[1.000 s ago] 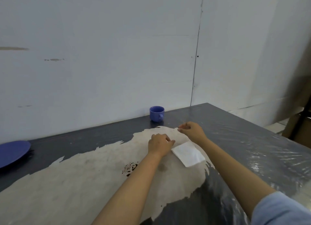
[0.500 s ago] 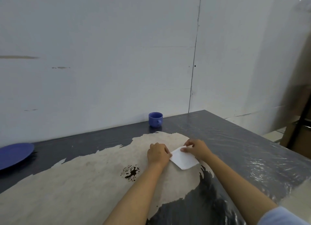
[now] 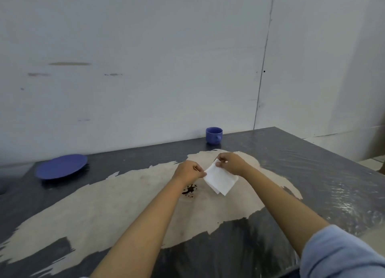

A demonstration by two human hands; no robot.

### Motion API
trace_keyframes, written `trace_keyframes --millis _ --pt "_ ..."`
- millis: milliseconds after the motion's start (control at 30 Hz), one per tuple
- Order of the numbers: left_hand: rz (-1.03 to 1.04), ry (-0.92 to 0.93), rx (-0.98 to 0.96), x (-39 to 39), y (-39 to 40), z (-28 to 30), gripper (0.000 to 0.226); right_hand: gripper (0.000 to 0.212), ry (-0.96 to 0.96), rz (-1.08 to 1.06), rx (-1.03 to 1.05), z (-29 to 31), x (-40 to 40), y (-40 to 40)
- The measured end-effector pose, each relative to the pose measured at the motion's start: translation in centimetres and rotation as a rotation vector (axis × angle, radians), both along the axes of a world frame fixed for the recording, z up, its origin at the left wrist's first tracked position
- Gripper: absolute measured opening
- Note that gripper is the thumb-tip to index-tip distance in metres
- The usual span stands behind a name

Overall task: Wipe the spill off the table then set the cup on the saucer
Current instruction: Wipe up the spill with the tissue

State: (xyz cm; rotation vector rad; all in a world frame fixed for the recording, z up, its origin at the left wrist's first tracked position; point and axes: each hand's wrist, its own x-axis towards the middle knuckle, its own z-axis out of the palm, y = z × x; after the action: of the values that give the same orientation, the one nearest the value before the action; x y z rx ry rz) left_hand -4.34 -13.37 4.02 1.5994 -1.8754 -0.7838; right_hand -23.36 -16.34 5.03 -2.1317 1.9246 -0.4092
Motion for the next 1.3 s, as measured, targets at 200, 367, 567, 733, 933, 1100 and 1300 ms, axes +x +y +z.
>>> trace_keyframes --millis 200,367,567,733,933,1100,1300 --pt "0.006 -0.005 -0.008 3.1 1.5 -0.8 0.016 0.026 -0.011 0.091 0.051 -1.2 4.8 -0.6" --pt "0.110 0.034 -0.072 5.4 3.1 -1.8 0.029 0.024 -0.017 0.146 0.051 -2.1 7.0 -0.2" --pt "0.285 -0.014 -0.236 8.8 4.9 -3.5 0.026 0.025 -0.143 0.196 -0.043 -3.1 8.4 1.2" --pt "0.330 -0.052 -0.254 9.6 6.1 -5.4 0.022 0.034 -0.315 0.253 -0.084 -4.5 8.7 2.9" --pt "0.351 -0.062 -0.330 9.6 6.8 -6.7 0.018 0.034 -0.519 0.240 -0.183 -5.3 8.8 4.4" --pt "0.352 -0.118 -0.358 9.4 7.2 -6.7 0.022 0.032 -0.397 0.103 -0.238 -5.4 9.4 4.5" --pt "0.366 -0.149 -0.367 9.2 7.4 -6.4 0.025 0.047 -0.097 0.159 -0.062 -6.2 9.9 4.5"
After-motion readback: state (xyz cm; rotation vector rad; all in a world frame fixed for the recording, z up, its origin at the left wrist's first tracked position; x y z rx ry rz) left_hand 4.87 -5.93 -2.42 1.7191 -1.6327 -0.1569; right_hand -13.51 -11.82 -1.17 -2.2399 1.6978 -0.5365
